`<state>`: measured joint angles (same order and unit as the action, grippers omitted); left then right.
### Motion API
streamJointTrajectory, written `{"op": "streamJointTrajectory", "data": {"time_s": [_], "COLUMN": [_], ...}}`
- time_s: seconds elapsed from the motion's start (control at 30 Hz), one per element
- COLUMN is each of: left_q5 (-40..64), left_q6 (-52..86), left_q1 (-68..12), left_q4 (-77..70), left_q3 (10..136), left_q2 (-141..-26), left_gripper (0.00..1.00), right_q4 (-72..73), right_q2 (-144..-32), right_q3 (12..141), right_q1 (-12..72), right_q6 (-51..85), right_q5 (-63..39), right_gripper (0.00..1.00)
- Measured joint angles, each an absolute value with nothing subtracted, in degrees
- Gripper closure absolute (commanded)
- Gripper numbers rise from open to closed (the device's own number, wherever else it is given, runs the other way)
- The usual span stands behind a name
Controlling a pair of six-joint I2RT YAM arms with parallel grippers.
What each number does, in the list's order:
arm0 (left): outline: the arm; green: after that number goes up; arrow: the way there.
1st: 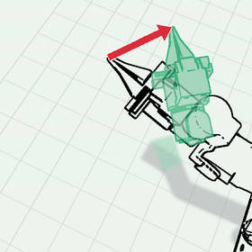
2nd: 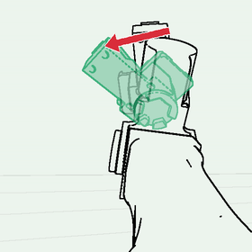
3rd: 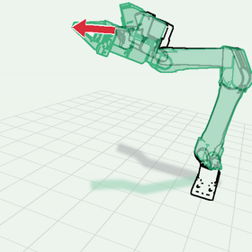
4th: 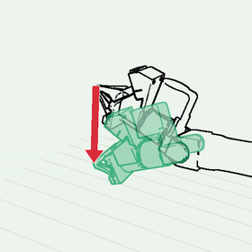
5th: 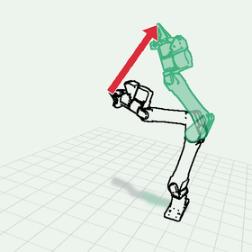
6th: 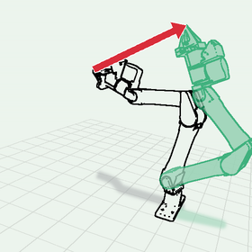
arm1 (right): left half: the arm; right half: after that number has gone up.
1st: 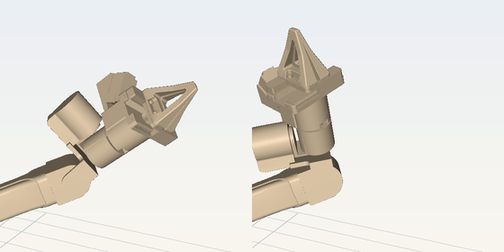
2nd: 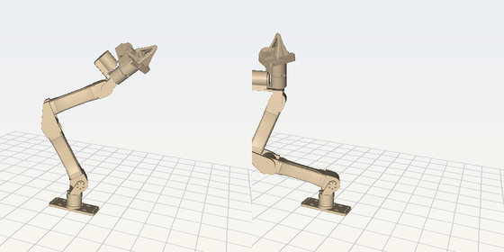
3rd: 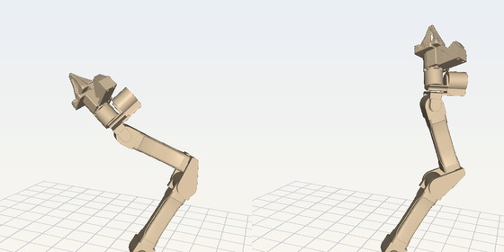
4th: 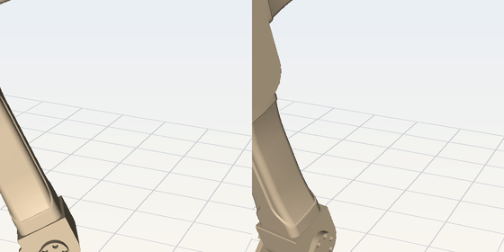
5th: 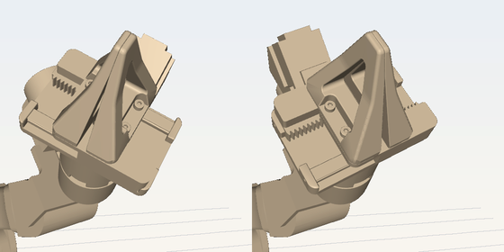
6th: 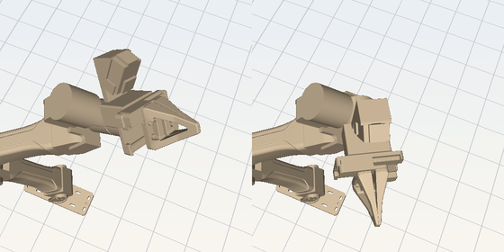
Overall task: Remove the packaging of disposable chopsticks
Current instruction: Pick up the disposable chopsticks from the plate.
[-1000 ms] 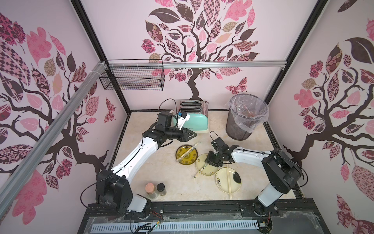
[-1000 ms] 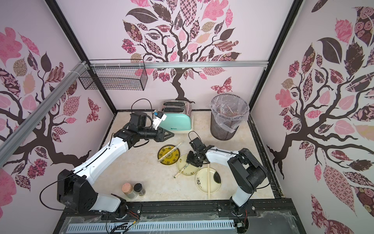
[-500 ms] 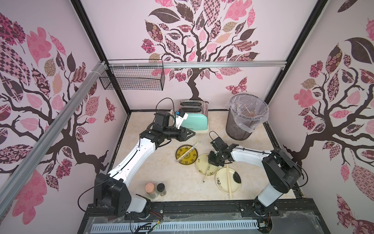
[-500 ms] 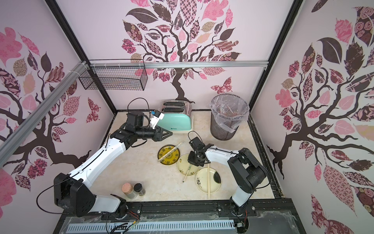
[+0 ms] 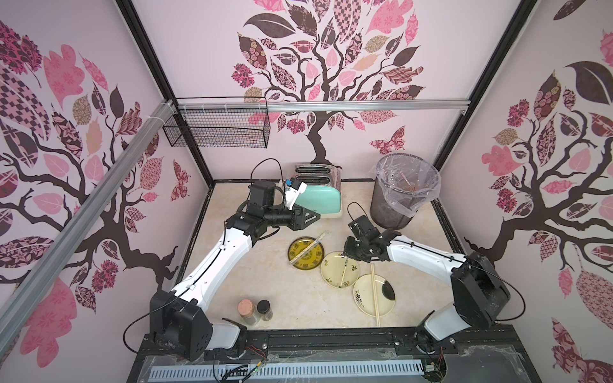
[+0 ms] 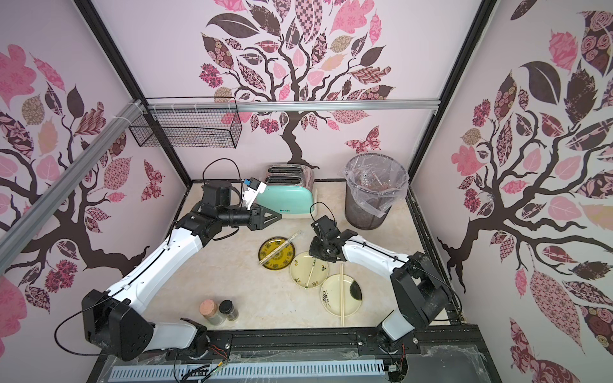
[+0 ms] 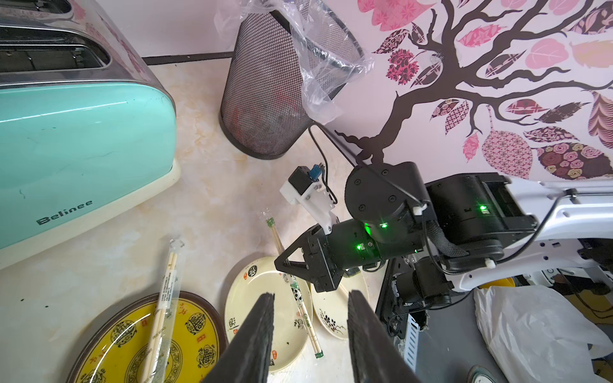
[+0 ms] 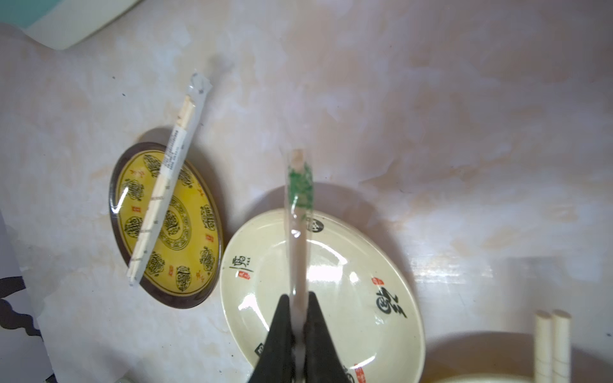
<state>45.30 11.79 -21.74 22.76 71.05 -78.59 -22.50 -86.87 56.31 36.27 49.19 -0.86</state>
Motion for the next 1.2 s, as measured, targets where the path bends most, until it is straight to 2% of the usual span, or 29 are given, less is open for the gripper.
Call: {"op": "streamJointTrajectory", "data": {"time_s": [0.3,0.57,0.77,0.93,1.07,1.2], "left_q5": [43.9,43.1,44.1,51.6,55.5,58.0], "left_q6": [11.4,11.4,12.1,12.7,14.6,15.2], "left_q1": [-20.6,-17.9,-16.2,-16.3,-19.1,-22.1], "left_q4": [23.5,23.3,21.6,16.7,11.0,9.1], "left_q3": [71.0,71.0,70.6,68.9,67.5,70.5], "left_q2": [-78.6,-78.6,-77.9,-74.4,-71.0,-72.7], "left_gripper": [0.60,0.61,0.60,0.56,0.54,0.54], "right_q4": [-18.1,-5.2,8.7,19.0,24.4,28.3], "right_q2": [-75.2,-69.3,-65.5,-64.9,-66.7,-68.1], "right_q3": [57.3,57.1,52.7,48.2,48.1,48.1], "right_q1": [36.2,33.6,30.9,30.2,30.2,30.2], "right_q6": [41.6,31.1,24.3,20.8,18.8,18.3], "right_q5": [4.5,1.6,-5.2,-14.6,-24.4,-31.6], "right_gripper": [1.00,1.00,1.00,1.00,1.00,1.00]}}
